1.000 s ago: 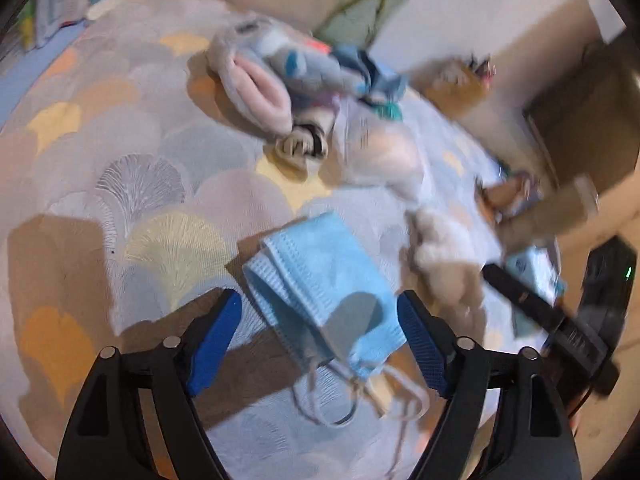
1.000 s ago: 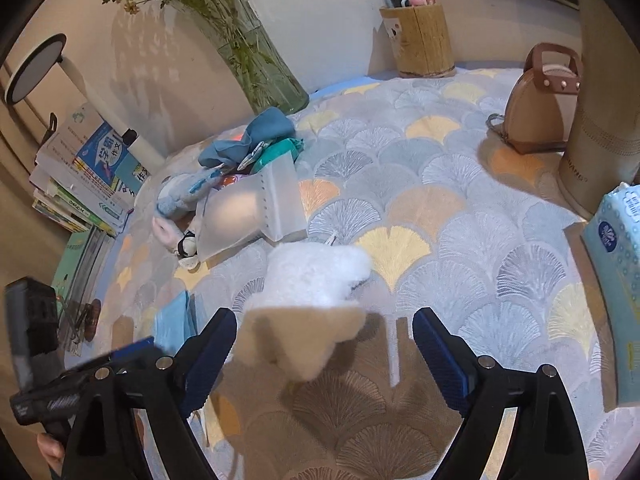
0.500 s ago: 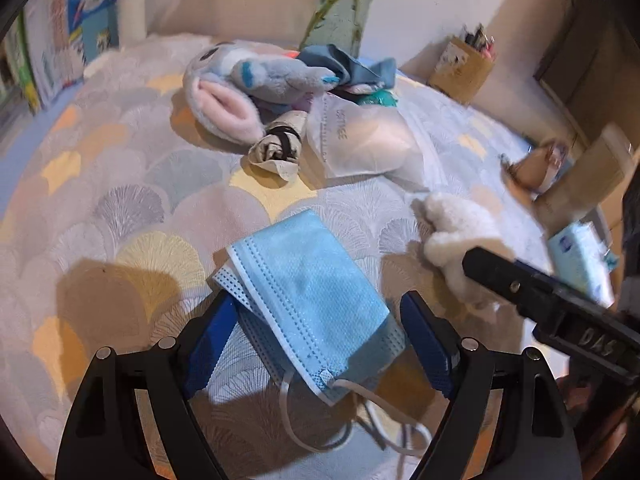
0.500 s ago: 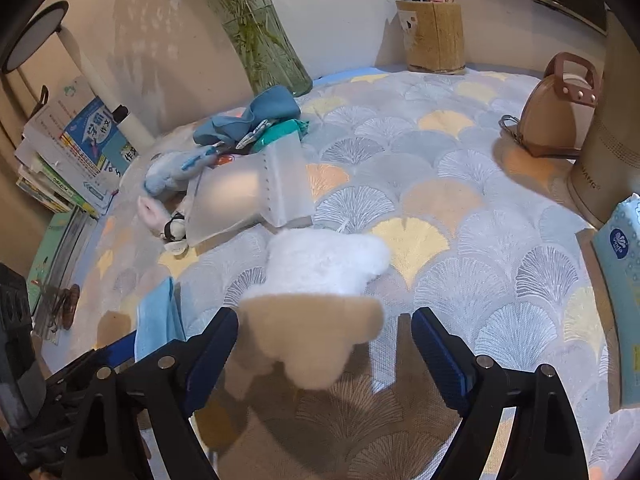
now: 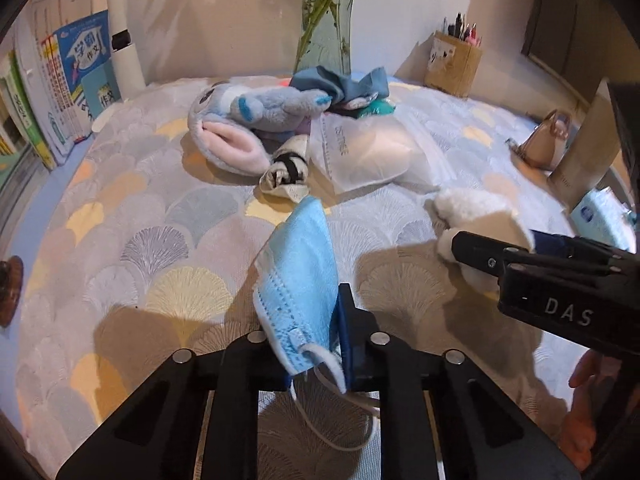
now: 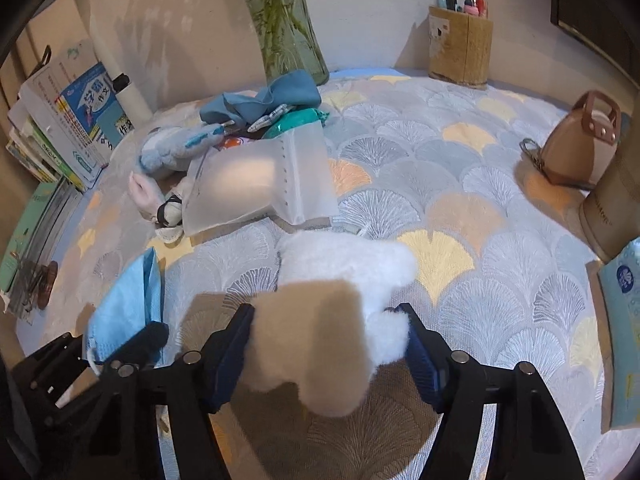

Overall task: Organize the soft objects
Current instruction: 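Carry the mask and white teddy toward the glass bowl with both grippers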

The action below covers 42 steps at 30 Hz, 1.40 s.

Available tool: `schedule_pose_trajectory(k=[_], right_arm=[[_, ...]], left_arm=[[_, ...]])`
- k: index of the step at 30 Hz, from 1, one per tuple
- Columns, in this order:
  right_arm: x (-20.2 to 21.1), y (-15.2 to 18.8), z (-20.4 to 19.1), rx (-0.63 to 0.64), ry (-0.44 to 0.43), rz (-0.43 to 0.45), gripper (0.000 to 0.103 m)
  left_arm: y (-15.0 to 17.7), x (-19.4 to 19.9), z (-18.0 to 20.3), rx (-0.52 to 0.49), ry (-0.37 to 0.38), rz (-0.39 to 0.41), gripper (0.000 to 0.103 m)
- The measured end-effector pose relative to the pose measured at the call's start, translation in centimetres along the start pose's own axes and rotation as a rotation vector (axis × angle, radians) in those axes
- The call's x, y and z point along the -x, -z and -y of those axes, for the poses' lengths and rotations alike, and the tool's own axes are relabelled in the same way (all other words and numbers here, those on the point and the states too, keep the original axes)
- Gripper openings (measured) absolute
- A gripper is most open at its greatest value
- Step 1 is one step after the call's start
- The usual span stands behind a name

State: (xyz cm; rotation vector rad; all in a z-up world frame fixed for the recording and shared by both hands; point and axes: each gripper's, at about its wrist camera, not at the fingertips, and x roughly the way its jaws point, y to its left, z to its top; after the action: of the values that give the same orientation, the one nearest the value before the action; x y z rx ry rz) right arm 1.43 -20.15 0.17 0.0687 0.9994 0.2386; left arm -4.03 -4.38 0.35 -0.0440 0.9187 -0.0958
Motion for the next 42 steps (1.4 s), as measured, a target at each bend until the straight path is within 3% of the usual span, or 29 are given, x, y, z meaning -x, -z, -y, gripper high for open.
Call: schedule_pose_trajectory(k=[4,14,26,42], right_arm=[[1.3,-0.3,-0.1,0.018,0.016,0.036,0.054],[7.3,-0.9,2.7,-0.045,0.007,0.159,0.053],[16.3,0.6,9.5,-0.168,0.046,0.339,0.054],[23.8,4.0,25.3,-0.505,0.285,0.498,0.054]], left_arm=[[-0.4,0.7,0.1,0.013,0.028,0.022,0.013],[-2.9,4.1,2.5,-0.022,0.149,0.105,0.013],[-5.3,8.4,13.0,-0.273,0.263,0.208,0.013],[-5.9,9.6,30.9,-0.601,0.505,0.249,0.013]])
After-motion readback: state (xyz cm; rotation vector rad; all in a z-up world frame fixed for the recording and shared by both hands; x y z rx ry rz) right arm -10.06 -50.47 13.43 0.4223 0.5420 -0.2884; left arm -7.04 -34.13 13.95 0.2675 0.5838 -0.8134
